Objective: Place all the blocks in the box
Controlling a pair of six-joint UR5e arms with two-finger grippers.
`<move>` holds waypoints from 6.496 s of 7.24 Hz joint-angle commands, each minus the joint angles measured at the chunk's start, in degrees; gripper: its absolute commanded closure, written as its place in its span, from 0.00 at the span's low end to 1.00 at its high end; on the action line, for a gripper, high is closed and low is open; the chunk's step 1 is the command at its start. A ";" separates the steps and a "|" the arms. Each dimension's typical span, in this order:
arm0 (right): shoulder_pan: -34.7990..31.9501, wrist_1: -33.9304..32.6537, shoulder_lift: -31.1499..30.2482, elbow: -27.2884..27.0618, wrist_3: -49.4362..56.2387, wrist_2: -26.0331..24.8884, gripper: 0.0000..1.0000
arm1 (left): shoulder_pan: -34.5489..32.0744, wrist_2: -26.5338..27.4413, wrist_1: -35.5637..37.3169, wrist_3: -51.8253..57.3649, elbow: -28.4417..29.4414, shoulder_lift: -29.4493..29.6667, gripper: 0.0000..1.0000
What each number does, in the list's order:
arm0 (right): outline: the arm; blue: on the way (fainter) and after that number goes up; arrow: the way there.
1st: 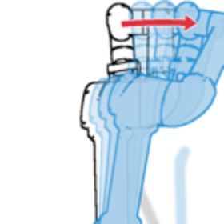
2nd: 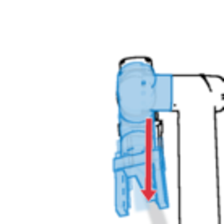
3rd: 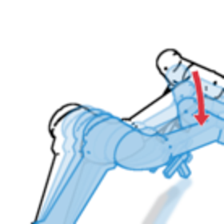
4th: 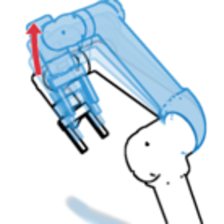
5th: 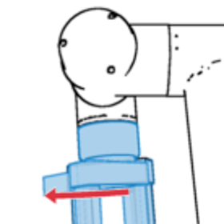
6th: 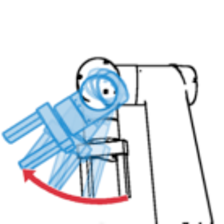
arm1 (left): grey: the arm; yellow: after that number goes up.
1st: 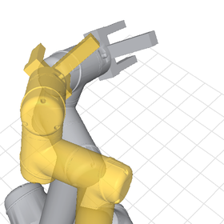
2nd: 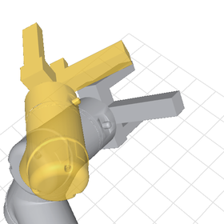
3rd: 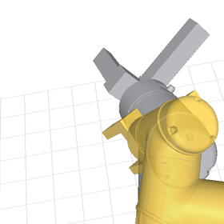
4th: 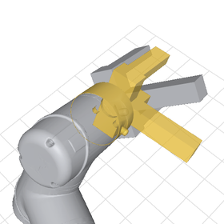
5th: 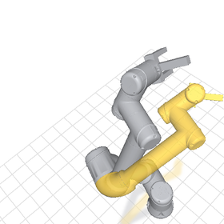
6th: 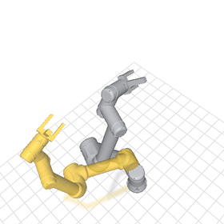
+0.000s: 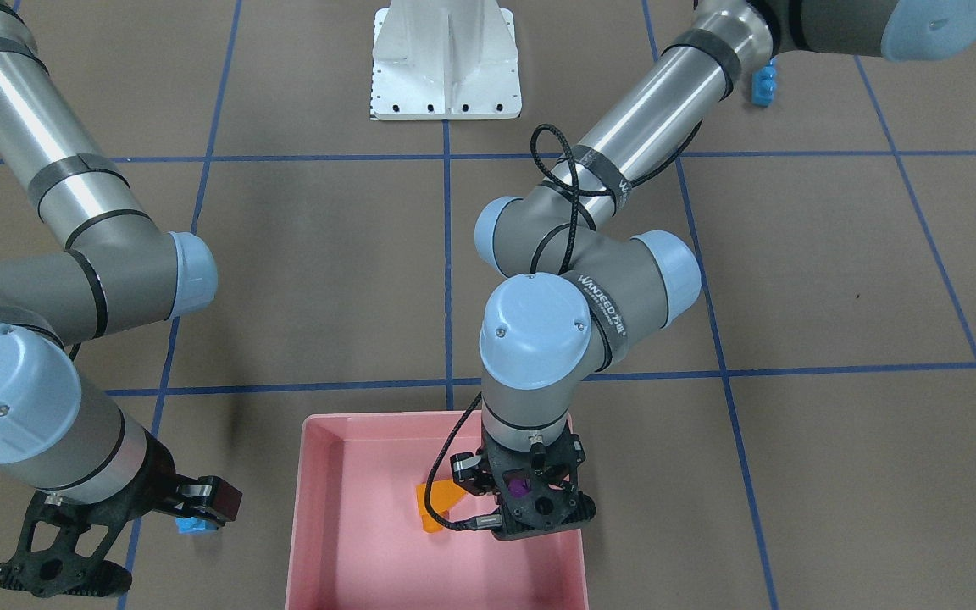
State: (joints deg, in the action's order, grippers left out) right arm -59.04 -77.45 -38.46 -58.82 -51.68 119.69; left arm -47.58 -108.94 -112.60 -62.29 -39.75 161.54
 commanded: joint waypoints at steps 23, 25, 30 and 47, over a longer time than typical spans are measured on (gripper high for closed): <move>3.84 18.12 17.71 21.90 -27.24 -8.86 0.81 | -3.73 -11.27 -1.92 19.90 -7.09 -6.23 0.00; 4.81 18.12 17.89 22.35 -26.27 -9.04 0.02 | -8.29 -17.51 -1.57 25.54 -10.76 -11.57 0.00; 0.00 8.03 17.99 20.87 -10.57 -3.97 0.01 | -15.69 -27.46 0.01 25.99 -33.21 -32.71 0.00; -12.15 1.33 -69.91 -60.18 25.58 4.23 0.01 | 37.77 -5.09 -24.42 1.77 -75.83 -106.61 0.01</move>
State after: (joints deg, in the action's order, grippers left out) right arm -71.19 -76.20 -108.33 -118.94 -26.07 123.91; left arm -16.55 -117.73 -136.57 -55.96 -115.82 54.75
